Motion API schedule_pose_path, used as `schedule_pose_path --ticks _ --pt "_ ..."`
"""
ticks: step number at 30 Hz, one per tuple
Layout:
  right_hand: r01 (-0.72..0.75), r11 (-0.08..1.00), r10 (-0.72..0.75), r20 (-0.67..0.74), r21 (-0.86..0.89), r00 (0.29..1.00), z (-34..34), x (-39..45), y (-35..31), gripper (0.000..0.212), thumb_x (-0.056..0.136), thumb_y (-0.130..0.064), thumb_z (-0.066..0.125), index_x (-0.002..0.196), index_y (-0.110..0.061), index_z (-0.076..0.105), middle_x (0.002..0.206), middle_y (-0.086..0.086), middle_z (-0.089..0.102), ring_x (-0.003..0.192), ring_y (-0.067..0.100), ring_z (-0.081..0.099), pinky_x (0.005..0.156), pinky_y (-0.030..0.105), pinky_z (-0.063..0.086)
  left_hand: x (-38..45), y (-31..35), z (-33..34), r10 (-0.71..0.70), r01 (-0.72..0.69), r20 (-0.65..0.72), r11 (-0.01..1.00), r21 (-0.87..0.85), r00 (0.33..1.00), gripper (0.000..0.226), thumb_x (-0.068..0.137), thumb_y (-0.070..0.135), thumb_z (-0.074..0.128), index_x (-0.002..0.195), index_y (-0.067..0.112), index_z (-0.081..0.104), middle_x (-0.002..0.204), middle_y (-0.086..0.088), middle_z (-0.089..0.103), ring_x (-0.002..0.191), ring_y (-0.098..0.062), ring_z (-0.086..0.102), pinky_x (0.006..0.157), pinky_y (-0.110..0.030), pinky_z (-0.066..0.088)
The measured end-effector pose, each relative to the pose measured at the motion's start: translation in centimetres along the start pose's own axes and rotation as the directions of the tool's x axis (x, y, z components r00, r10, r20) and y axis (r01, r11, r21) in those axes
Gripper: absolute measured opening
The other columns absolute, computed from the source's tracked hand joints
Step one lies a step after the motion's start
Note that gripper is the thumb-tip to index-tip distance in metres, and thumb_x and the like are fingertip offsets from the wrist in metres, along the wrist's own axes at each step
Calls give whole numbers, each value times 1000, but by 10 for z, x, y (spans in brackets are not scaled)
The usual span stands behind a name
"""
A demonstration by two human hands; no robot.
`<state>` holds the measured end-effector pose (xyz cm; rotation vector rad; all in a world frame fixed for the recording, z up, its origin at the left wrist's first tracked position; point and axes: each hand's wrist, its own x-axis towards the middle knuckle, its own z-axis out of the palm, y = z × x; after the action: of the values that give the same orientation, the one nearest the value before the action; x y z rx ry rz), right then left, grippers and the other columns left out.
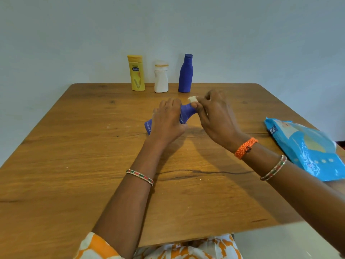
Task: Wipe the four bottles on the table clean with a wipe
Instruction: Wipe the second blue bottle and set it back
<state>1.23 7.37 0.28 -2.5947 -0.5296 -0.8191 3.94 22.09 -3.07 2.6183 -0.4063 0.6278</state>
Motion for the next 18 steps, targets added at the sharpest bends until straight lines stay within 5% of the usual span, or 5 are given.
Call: schedule_pose_path --ticks 6,10,13,15,18 --pt "44 972 -71 110 231 991 -20 3 6 30 87 3 55 115 -6 63 107 4 63 89 12 56 76 9 36 0 -8 -5 -15 15 -35 1000 -4 999 39 71 25 71 101 14 48 98 -1 52 92 -18 47 72 -31 38" --pt "434 901 -418 223 -22 880 -19 6 24 36 82 -2 66 117 -7 63 118 13 58 112 28 53 86 29 46 -2 -1 -2 37 -33 42 996 -82 998 54 73 27 74 119 16 48 113 -1 54 105 -18 48 84 -33 43" --pt "556 831 -521 315 -26 793 -24 12 32 39 86 -17 65 124 -7 58 127 14 57 118 30 54 90 40 50 -3 -2 -4 66 -55 76 989 -138 995 57 72 29 74 122 16 48 114 -1 55 105 -17 47 85 -34 44" --pt "490 866 -498 282 101 820 -29 16 30 36 89 -27 61 119 -8 62 121 11 62 112 23 59 89 39 52 -2 -1 -4 108 -98 78 987 -131 991 54 71 30 73 118 16 51 111 -1 55 103 -17 47 85 -37 45" --pt "108 919 -240 319 380 917 -39 21 21 37 94 -42 49 109 -14 69 104 7 70 95 18 65 81 41 53 -1 -2 -4 143 -136 56 985 -106 988 53 70 31 74 114 14 52 109 -2 56 102 -18 48 85 -39 46"
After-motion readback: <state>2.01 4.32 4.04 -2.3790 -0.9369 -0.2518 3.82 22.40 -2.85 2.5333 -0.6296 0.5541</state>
